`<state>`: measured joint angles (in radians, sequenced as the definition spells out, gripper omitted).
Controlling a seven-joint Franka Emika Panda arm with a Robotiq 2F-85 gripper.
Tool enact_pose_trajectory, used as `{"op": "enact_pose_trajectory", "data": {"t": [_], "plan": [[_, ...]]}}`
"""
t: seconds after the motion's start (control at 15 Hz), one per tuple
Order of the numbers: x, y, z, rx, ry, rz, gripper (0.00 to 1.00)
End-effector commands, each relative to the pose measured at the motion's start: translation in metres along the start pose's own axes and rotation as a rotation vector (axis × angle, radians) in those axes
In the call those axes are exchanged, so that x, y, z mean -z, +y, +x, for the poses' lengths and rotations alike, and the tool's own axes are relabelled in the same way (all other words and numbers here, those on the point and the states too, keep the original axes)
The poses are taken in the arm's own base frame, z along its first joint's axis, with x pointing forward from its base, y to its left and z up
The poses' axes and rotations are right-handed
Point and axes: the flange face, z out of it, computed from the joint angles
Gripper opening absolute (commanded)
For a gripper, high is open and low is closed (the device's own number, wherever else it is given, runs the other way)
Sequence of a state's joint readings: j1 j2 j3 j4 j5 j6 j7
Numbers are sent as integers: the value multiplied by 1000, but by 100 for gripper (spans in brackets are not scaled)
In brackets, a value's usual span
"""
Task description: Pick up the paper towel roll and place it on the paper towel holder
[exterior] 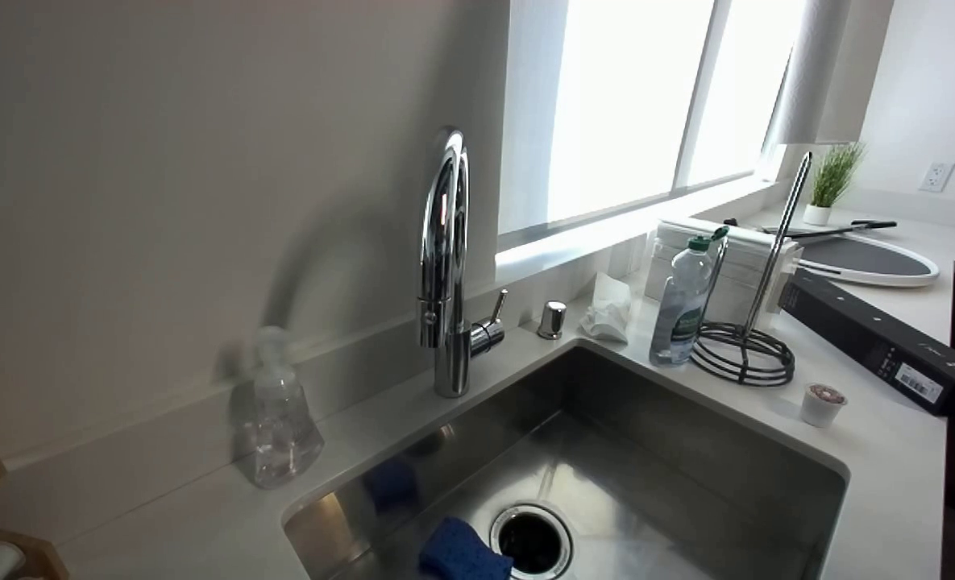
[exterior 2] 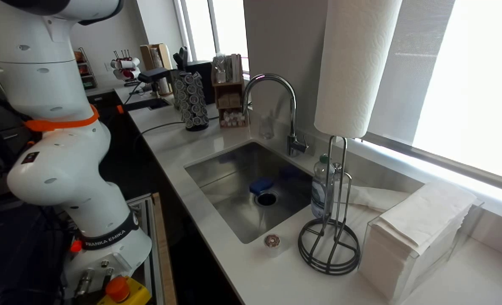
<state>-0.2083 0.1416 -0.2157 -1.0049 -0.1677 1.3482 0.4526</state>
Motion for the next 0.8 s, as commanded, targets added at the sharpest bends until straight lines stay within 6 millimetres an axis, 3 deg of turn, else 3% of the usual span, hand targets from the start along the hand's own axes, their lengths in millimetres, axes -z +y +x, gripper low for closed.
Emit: {"op": "enact_pose_trajectory", "data": {"t": [0.0,0.73], "plan": [[-3,5,-5,8,-25,-17,4],[-24,8,-9,18,-65,-63,4]]}}
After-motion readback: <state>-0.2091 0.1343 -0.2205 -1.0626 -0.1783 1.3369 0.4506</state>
